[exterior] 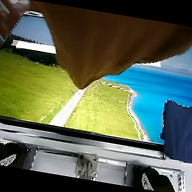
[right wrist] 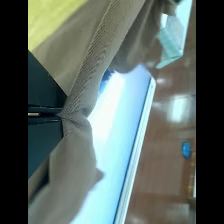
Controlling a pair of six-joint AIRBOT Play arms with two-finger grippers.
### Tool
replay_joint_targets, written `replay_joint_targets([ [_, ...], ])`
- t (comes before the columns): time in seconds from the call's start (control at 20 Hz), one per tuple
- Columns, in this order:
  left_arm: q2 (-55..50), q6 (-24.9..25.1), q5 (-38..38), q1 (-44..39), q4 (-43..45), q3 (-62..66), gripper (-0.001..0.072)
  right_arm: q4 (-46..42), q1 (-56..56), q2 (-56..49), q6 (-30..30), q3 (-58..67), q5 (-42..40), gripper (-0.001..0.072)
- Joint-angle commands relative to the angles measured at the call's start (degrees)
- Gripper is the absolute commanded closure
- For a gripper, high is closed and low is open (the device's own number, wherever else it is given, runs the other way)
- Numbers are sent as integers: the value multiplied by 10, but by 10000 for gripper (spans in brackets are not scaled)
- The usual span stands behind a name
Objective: Fold the shirts.
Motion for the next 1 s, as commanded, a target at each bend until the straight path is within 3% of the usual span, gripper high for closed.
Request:
replay_joint_targets([
  [0.0,9,-4,-90,3,-4,17,673,-9,0,22,37,14,44,644],
  [0.15,2,-7,-181,3,67,-11,674,-48,0,1,34,14,51,645],
  [0.3,-3,-52,-210,3,170,-87,674,-85,0,-51,13,14,-14,645],
  [0.45,-17,-65,-207,3,187,-192,673,1,0,-136,-30,14,-135,644],
  [0.6,-43,-86,-207,2,187,-307,673,61,22,-242,-60,14,-200,644],
  [0.8,-87,-87,-198,2,187,-428,673,14,63,-387,-60,14,-136,644],
  [0.95,-100,-97,-161,8,190,-446,674,-4,73,-447,-60,14,-85,644],
])
